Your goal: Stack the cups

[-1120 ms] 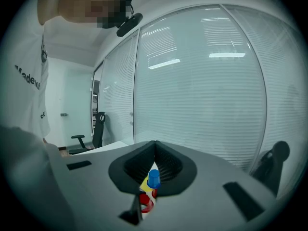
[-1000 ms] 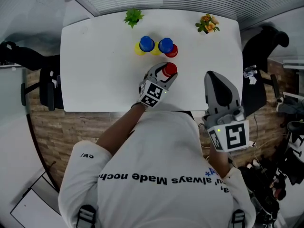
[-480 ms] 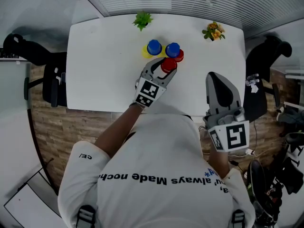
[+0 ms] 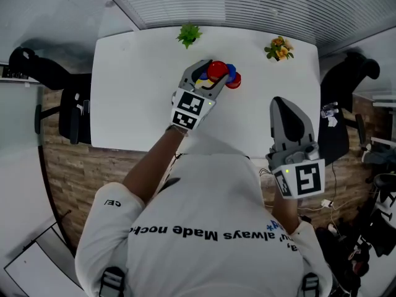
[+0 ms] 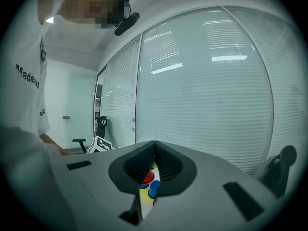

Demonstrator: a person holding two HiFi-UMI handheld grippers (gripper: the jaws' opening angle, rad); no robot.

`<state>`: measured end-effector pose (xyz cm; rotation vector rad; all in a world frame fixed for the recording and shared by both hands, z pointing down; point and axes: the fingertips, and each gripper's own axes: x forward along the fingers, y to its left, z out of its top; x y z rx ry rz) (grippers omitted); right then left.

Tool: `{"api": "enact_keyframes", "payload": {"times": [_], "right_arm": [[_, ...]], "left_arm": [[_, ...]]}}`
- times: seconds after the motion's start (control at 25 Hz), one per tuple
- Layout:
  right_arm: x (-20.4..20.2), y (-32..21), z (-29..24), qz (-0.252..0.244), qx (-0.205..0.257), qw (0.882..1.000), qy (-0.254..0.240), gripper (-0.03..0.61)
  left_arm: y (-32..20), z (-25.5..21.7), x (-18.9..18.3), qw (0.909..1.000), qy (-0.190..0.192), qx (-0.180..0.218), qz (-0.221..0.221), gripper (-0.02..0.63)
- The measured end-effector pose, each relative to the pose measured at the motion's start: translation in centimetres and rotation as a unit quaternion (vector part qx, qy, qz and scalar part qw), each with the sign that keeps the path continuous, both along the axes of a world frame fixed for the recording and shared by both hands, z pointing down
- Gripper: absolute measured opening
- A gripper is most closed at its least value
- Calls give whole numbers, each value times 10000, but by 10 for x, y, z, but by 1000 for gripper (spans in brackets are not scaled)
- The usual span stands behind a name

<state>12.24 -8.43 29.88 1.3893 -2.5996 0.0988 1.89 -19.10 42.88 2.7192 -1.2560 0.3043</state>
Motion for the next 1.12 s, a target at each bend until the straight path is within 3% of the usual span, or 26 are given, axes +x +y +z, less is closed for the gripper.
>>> {"api": "enact_keyframes", "payload": {"times": [0.52, 1.12], "right_arm": [[3, -7, 11, 100, -92, 9999, 20, 8], [2, -8, 15, 115, -159, 9998, 31, 8]], "left_arm": [[-35, 25, -4, 9992, -170, -350, 38, 249], [-40, 34, -3, 9991, -76, -406, 11, 249]]}}
